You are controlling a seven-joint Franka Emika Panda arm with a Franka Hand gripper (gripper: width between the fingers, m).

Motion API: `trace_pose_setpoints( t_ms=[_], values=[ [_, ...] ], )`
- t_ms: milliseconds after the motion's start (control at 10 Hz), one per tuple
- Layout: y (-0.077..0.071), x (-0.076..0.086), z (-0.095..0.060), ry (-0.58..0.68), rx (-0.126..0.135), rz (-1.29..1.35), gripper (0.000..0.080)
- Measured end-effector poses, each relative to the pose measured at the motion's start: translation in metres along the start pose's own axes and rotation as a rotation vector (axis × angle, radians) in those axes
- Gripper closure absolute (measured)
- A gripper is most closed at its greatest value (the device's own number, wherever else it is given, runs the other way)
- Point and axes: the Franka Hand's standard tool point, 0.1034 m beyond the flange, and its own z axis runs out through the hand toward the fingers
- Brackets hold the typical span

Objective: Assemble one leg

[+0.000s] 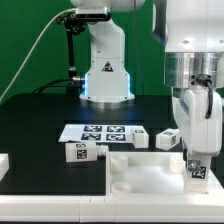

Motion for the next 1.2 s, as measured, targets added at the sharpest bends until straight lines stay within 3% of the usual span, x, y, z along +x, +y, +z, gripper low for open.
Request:
trace_pose_setpoints(
  t_ms=[200, 300, 400, 500, 600, 1000, 1200],
  values=[
    [0.000, 0.000, 0.000, 0.002, 0.001, -0.057, 0.0514],
    [0.001, -0.003, 0.000, 0.014, 0.002, -0.208, 0.0337],
    [0.001, -0.008, -0.001, 0.029, -0.004, -0.398, 0.0217],
    [0.001, -0.013, -0.002, 0.035, -0.007, -0.591, 0.0217],
    [0.002, -0.015, -0.001, 0.032, -0.010, -0.735, 0.0164],
    [0.001, -0.011, -0.001, 0.037, -0.015, -0.972, 0.0151],
    [-0.006, -0.003, -0.003, 0.045, -0.021, -1.356, 0.0151]
  ],
)
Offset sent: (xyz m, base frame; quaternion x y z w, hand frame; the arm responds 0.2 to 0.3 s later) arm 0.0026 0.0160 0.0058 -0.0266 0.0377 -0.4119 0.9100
